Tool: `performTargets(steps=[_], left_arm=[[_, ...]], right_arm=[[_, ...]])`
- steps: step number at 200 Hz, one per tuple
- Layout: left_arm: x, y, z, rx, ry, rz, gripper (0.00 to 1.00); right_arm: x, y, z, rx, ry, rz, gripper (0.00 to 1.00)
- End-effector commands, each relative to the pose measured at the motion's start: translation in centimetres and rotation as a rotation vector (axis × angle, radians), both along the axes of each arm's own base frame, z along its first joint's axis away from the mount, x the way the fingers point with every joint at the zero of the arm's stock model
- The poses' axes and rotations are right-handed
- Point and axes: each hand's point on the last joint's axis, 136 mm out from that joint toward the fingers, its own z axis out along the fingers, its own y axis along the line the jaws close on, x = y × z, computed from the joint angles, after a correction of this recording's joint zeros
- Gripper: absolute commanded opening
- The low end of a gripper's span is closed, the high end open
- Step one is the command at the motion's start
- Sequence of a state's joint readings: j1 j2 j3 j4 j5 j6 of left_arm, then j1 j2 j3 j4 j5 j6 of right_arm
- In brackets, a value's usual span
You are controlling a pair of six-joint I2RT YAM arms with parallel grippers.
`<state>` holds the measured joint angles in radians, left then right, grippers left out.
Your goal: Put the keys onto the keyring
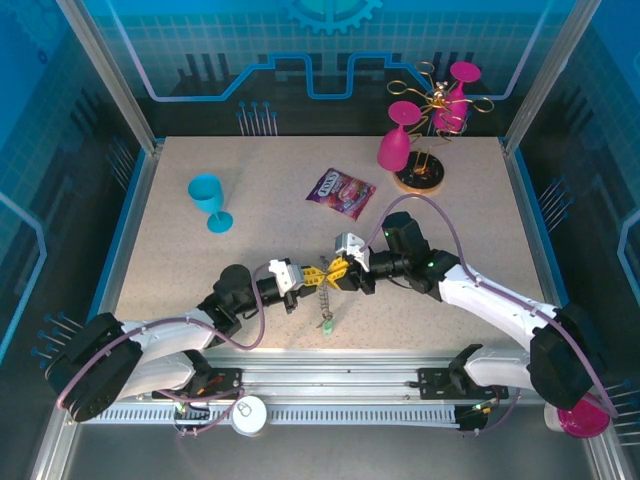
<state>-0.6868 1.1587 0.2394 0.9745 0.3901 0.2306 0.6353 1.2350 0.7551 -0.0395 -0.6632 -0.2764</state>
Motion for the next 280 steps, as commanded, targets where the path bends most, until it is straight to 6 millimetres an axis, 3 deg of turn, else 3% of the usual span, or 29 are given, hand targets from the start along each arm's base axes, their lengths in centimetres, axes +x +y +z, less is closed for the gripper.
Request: performTargets(steps=[1, 25, 50, 58, 79, 95, 100, 113, 152, 178, 247, 263, 280], left_arm=[[-0.5, -0.1, 1.3, -0.049, -0.025, -0.032, 0.0], [-0.3, -0.1, 1.2, -0.048, -0.019, -0.025, 0.0], [0.2, 0.1, 0.7, -0.04, 0.001, 0.008, 0.0], [0.4, 0.3, 0.5, -0.035, 0.013, 0.026, 0.08], [0.7, 0.6, -0.1, -0.004, 0.036, 0.052, 0.16], [0.8, 0.7, -0.5, 0.035, 0.053, 0.059, 0.19], [0.8, 0.7, -0.6, 0.047, 0.059, 0.061, 0.2], [0.8, 0.8, -0.8, 0.075, 0.068, 0.061, 0.2], [0.6, 0.7, -1.2, 0.116, 0.084, 0.049, 0.17], [0.4, 0.5, -1.5, 0.137, 0.089, 0.027, 0.0], [0.6, 0.9, -1.4, 0.115, 0.063, 0.059, 0.0], [0.7, 1.1, -1.3, 0.111, 0.054, 0.072, 0.0], [0.6, 1.3, -1.3, 0.109, 0.046, 0.076, 0.0]], right_arm=[[-0.1, 0.5, 0.7, 0.034, -0.007, 0.029, 0.14], [-0.2, 0.6, 1.1, 0.046, -0.013, 0.04, 0.0], [-0.7, 0.5, 1.2, 0.037, -0.009, 0.061, 0.0], [-0.7, 0.3, 1.1, 0.018, -0.008, 0.058, 0.0], [-0.5, 0.0, 0.3, -0.062, 0.0, 0.039, 0.0], [-0.7, -0.3, -0.7, -0.133, 0.023, 0.04, 0.0], [-0.4, 0.0, 0.0, -0.14, 0.008, 0.041, 0.0], [-0.5, 0.2, -0.5, -0.183, 0.002, 0.053, 0.0], [-0.8, 1.0, -0.8, -0.245, -0.015, 0.088, 0.0], [-1.1, 1.5, -0.7, -0.261, -0.021, 0.118, 0.0], [-0.8, 1.5, -1.6, -0.28, -0.004, 0.087, 0.0], [-0.4, 1.2, -1.7, -0.278, -0.011, 0.052, 0.29], [-0.2, 0.8, -1.1, -0.256, -0.013, 0.022, 0.37]])
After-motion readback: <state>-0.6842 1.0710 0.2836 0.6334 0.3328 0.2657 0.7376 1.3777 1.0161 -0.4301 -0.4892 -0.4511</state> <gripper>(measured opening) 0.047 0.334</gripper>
